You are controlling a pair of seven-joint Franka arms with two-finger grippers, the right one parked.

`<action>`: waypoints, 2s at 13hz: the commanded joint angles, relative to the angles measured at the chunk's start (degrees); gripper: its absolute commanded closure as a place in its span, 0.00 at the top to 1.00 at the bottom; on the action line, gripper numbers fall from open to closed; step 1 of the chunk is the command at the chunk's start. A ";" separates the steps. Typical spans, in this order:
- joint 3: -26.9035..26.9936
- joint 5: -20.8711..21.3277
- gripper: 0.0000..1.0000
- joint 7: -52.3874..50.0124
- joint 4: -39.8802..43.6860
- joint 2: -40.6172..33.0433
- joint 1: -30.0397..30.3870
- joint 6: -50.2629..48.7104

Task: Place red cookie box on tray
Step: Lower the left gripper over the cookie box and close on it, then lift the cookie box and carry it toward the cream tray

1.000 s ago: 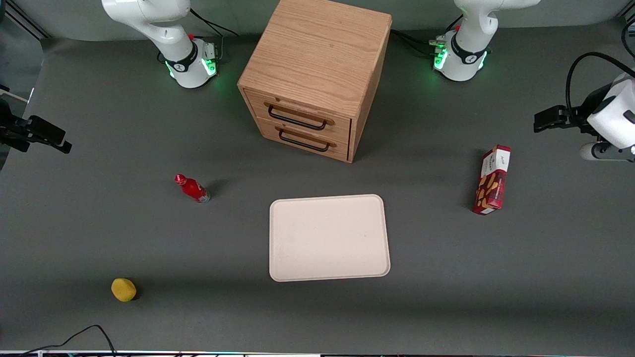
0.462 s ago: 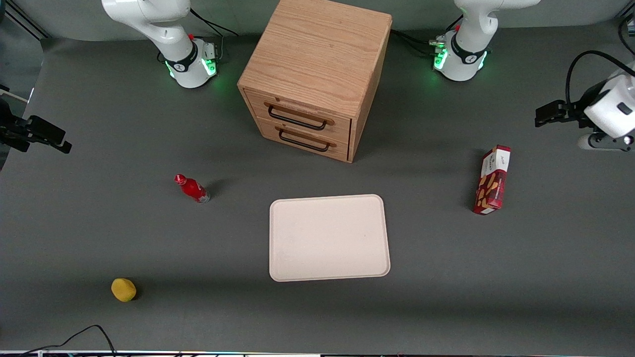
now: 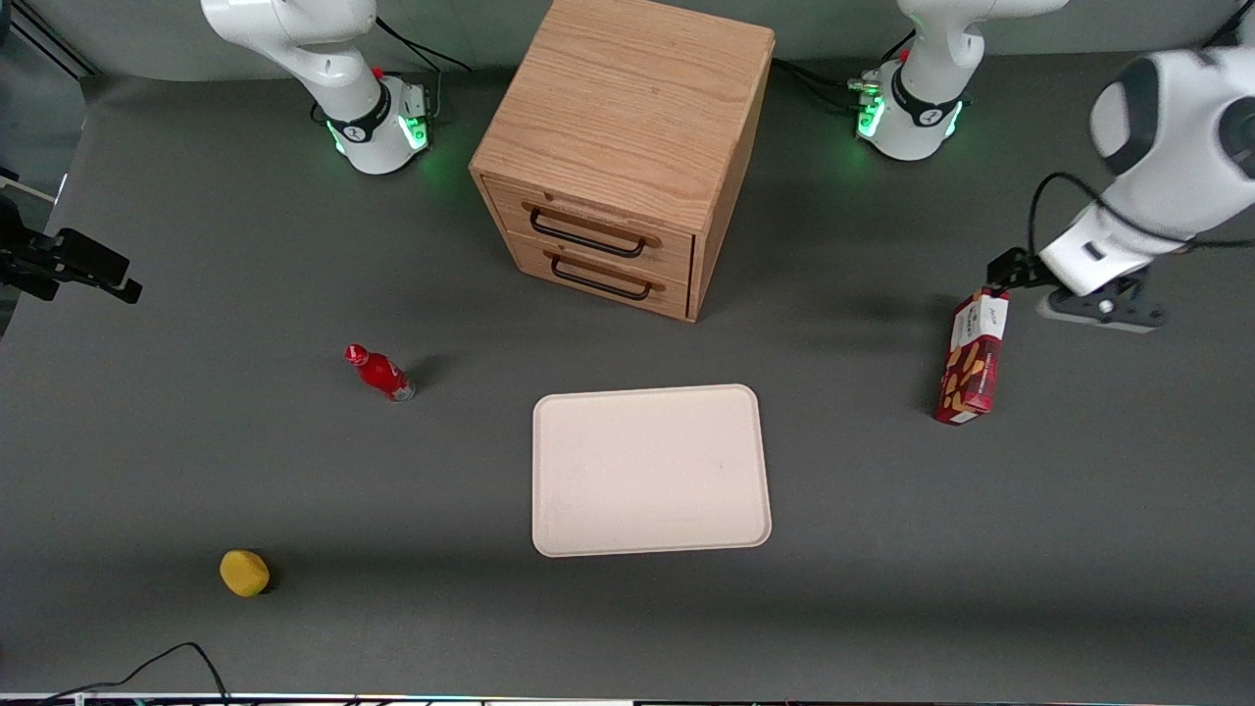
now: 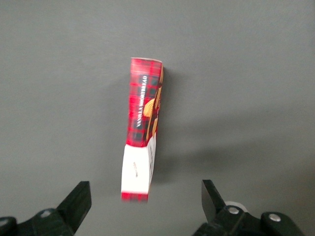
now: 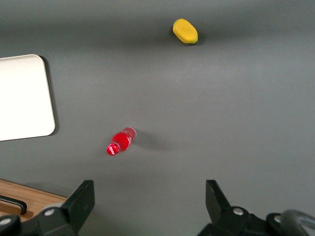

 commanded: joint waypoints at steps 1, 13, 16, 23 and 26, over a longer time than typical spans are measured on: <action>0.38 0.38 1.00 5.10 -3.53 5.01 -0.46 10.58; 2.05 0.03 0.00 7.41 -6.71 16.90 0.07 31.99; 2.05 -1.28 0.00 7.14 0.38 13.48 -0.02 17.98; -5.31 -3.92 0.00 -12.15 42.90 15.04 -0.72 -35.13; -14.61 -4.19 0.00 -29.45 51.46 19.08 -0.63 -37.37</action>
